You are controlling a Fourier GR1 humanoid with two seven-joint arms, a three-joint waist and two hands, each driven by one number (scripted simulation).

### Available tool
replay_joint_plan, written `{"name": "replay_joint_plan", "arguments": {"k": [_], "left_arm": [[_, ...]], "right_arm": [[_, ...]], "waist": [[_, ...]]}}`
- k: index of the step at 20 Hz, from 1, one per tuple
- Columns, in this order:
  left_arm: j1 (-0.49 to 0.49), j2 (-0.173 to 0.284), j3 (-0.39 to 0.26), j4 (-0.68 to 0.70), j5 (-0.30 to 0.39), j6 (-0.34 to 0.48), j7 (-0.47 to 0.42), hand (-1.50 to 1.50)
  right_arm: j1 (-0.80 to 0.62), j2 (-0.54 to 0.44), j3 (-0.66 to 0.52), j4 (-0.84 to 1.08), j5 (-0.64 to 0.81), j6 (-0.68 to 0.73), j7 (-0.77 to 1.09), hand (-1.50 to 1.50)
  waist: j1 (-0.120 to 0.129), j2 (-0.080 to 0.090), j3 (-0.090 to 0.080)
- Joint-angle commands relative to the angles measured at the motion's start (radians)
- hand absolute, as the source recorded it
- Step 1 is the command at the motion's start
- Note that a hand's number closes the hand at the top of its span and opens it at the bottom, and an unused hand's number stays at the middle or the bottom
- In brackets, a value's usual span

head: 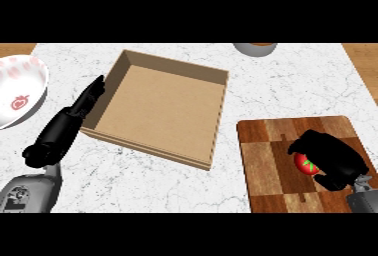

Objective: Pick the tomato from the cutting board and place it in the cardboard box

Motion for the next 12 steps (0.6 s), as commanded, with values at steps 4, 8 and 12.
{"name": "replay_joint_plan", "arguments": {"k": [4, 8, 12], "left_arm": [[0.022, -0.010, 0.023, -0.001, 0.001, -0.015, -0.020, 0.00], [0.006, -0.031, 0.009, -0.003, -0.035, 0.001, -0.002, 0.00], [-0.043, -0.014, 0.019, 0.077, -0.028, -0.021, -0.026, 0.00]], "right_arm": [[-0.009, 0.067, 0.020, 0.051, 0.040, -0.169, -0.072, 1.50], [-0.006, 0.064, -0.014, 0.031, 0.028, -0.211, -0.123, 1.50], [-0.020, 0.207, 0.109, -0.115, 0.048, -0.170, -0.049, 1.50]], "waist": [[0.000, 0.002, 0.003], [-0.003, 0.002, 0.003], [-0.012, 0.002, 0.001]]}}
